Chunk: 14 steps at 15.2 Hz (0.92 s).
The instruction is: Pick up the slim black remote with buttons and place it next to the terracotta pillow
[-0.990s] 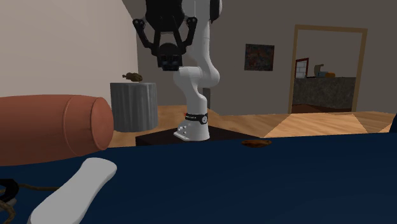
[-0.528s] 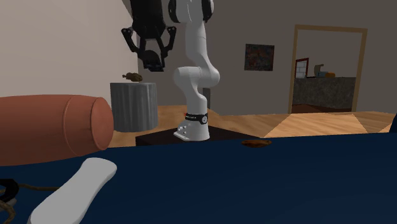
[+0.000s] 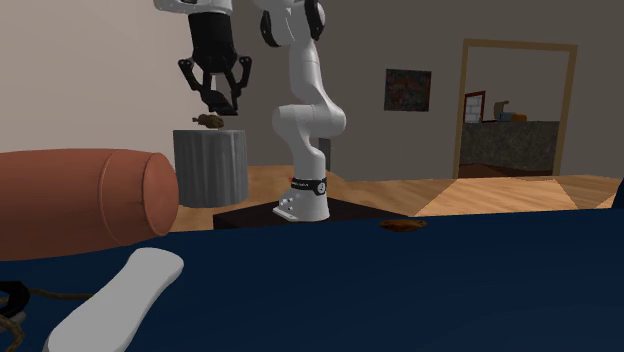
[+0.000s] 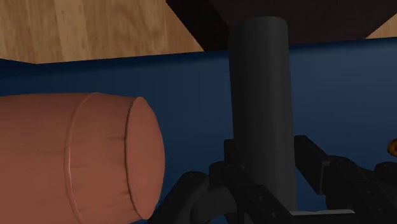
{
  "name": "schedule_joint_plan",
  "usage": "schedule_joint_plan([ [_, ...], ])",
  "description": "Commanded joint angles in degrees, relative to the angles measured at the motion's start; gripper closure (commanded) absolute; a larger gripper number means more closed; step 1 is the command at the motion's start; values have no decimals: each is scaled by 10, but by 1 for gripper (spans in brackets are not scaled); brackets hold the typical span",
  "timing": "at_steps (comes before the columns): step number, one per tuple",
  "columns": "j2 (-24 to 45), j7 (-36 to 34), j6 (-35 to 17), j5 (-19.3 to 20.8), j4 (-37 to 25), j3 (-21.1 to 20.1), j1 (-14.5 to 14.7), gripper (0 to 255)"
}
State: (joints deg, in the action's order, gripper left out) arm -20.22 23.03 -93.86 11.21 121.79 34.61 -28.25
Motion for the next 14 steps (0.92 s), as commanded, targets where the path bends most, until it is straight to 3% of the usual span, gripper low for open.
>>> schedule_joint_plan([
  [1,-32,11,7,21,20,5,-15,255],
  [4,-84,37,20,59,51,18,-45,255],
  [14,-72,36,-59,68,118,38,-48,255],
])
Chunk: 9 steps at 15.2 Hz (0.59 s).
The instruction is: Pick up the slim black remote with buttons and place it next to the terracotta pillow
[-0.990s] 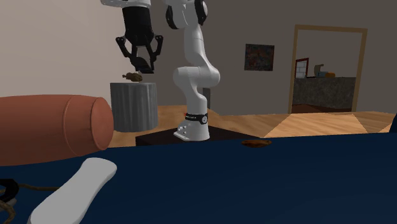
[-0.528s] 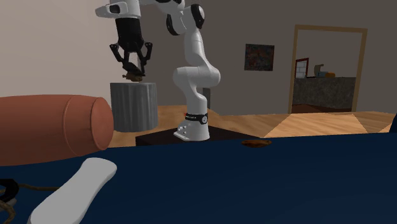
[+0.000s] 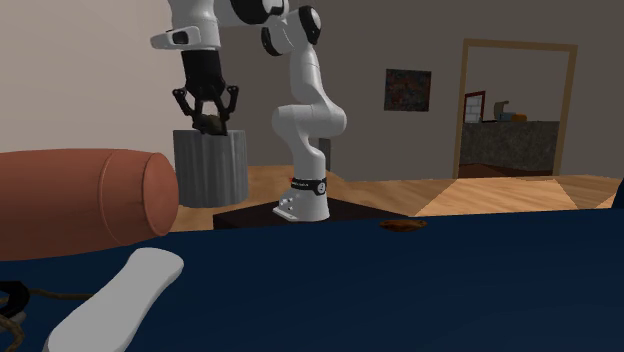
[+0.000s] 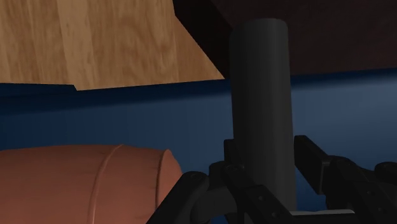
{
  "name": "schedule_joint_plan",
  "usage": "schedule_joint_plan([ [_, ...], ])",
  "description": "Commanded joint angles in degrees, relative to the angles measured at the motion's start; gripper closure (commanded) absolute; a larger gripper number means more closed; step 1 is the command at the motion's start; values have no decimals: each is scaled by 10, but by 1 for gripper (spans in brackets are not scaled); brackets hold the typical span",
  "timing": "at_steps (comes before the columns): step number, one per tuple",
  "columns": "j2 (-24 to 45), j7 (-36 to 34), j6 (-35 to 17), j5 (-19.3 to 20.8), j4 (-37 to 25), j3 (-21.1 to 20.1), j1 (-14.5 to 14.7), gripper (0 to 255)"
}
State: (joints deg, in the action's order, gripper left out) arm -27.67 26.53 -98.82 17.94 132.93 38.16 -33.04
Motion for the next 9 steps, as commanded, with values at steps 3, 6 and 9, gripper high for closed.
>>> schedule_joint_plan([
  [3,9,1,-34,3,25,10,0,255],
  [6,17,2,-58,5,42,18,1,255],
  [9,26,3,-84,6,58,26,2,255],
])
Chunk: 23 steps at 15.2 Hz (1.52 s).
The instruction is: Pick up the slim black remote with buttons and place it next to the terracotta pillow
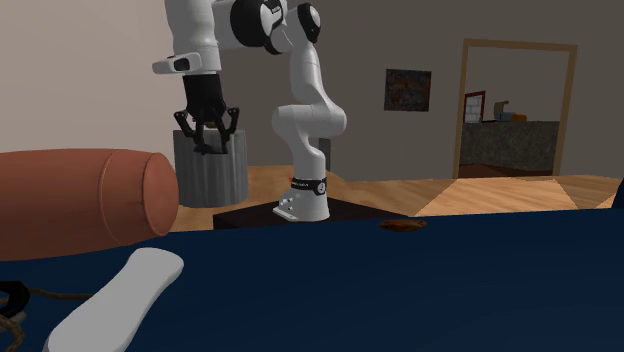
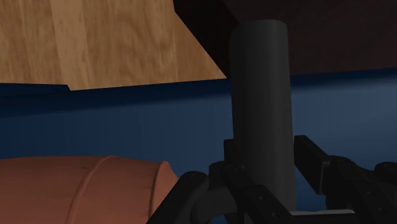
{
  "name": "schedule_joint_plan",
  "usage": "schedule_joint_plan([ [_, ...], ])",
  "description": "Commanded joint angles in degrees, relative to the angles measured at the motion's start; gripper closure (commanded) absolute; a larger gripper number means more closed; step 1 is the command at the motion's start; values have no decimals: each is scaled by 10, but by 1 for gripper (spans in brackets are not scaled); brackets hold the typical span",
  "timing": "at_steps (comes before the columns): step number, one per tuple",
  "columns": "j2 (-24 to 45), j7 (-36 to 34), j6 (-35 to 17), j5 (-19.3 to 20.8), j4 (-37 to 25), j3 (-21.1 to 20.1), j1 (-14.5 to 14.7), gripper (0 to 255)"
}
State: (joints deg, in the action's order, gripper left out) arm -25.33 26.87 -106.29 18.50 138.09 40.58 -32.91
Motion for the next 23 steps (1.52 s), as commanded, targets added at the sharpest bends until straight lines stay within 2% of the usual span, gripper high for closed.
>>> schedule_joint_plan([
  [1,7,0,-18,0,11,5,1,255],
  [11,55,11,-108,-4,56,37,10,255],
  [19,110,30,-186,-23,84,65,25,255],
  [23,115,32,-192,-26,85,67,26,255],
])
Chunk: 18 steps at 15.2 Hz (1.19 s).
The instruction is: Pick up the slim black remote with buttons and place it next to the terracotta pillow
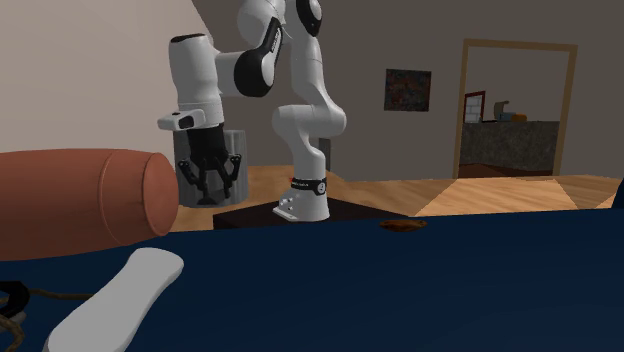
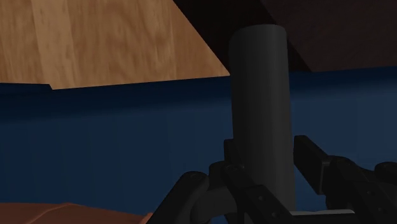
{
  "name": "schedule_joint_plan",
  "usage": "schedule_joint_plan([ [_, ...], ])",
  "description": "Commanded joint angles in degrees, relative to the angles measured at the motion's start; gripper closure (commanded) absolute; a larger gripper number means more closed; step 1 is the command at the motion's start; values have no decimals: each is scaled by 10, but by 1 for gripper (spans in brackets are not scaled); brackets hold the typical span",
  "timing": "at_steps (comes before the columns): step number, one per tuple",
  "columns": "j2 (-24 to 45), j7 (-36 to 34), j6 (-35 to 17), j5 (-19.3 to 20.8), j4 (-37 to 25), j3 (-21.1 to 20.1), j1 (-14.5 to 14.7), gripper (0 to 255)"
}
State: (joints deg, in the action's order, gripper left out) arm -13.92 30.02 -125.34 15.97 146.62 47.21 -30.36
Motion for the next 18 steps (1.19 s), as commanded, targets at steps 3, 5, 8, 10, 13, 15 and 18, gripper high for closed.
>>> schedule_joint_plan([
  [3,1,0,-1,0,0,0,0,255],
  [5,1,0,-1,0,0,0,0,0],
  [8,1,0,-1,0,0,0,0,0],
  [10,1,0,-1,0,0,0,0,0],
  [13,-37,-13,69,9,-37,-20,-5,0],
  [15,-44,-15,86,10,-47,-25,-6,0],
  [18,-44,-15,86,10,-47,-25,-6,0],
])
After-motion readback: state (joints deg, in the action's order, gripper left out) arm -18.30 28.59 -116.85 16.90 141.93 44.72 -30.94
